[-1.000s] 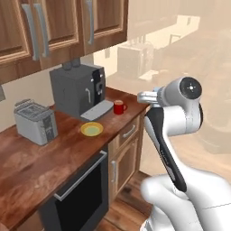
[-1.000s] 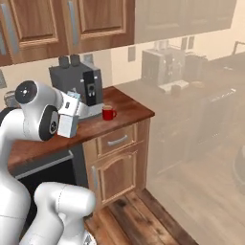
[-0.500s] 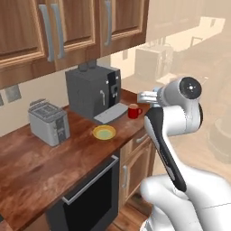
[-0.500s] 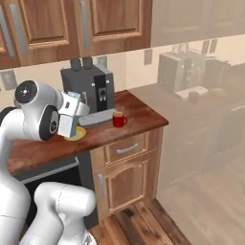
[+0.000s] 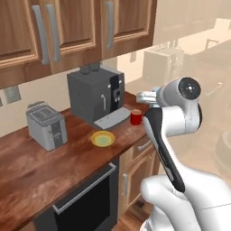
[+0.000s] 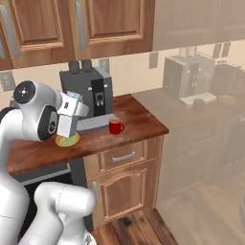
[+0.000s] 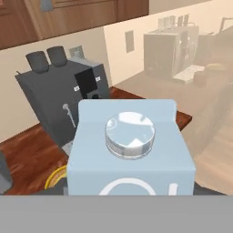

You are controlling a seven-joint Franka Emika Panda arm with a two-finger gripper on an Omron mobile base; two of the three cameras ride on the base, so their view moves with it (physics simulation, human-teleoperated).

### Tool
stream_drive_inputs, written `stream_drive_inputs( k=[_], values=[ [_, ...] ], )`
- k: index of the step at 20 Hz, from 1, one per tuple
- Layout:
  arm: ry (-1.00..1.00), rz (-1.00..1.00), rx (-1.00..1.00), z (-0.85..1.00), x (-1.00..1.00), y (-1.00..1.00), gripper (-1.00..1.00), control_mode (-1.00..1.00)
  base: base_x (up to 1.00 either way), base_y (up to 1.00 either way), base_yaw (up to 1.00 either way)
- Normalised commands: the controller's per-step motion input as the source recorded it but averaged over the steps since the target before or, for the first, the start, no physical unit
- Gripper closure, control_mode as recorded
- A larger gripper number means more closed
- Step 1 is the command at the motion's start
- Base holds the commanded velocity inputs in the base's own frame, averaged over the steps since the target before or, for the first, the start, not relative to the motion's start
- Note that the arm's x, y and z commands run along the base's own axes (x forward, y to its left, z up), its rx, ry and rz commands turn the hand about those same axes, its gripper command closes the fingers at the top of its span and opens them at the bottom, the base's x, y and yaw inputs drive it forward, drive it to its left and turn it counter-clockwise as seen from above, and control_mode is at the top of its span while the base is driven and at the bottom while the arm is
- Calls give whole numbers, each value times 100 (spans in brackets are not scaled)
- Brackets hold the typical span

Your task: Take a sugar cube from the saucer and place it inside the coffee. Then, grab milk from the fridge and place it next to the coffee on the counter to sweeten the coffee.

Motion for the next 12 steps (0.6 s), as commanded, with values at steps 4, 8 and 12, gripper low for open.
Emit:
stream_drive_inputs(
  k=[4,8,12],
  values=[
    [0,0,0,0,0,0,100,100,40,-31,23],
    [0,0,0,0,0,0,100,100,39,-1,27],
    [0,0,0,0,0,0,100,100,49,0,30]
  ],
)
